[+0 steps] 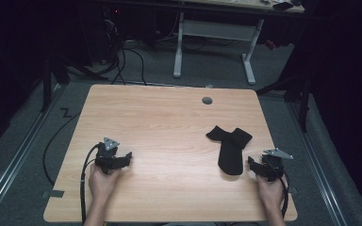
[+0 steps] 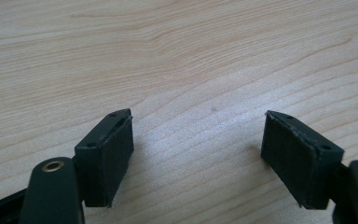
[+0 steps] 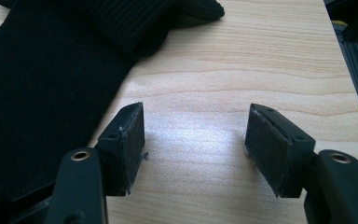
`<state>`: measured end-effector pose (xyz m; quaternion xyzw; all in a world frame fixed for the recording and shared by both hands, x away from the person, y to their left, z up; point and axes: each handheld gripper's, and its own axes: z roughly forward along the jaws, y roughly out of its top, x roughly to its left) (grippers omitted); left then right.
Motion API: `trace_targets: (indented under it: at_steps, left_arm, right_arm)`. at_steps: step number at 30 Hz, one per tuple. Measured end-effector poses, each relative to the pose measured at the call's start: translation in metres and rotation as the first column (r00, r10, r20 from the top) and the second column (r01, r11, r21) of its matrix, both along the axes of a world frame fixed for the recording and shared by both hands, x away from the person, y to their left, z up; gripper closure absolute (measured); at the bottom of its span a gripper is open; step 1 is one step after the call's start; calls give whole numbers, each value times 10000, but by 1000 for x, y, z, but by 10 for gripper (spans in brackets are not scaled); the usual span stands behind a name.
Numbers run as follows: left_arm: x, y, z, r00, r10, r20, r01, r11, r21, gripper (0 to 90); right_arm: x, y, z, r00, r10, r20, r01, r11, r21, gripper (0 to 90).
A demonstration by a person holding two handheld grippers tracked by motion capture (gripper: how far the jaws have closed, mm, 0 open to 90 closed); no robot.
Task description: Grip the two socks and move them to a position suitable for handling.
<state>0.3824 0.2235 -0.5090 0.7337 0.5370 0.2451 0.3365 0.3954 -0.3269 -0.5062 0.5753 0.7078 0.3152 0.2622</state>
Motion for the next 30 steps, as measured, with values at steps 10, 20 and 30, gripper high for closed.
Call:
trace_targets:
  at_steps: [10,20,30]
  left_arm:
    - [0,0,0,10000,-2,-2,2,10000,-7,254]
    - [0,0,0,10000,-8,3,8,10000,-49,253]
    - [0,0,0,10000,-7,0,7,10000,9,255]
  right_arm:
    - [-2,-1,1,9995,273,163,-271,9996,-100,557]
    - [-5,17,21,9930,773,892,-760,9969,-181,628]
    - [7,36,25,9865,1294,1006,-1277,9916,-227,631]
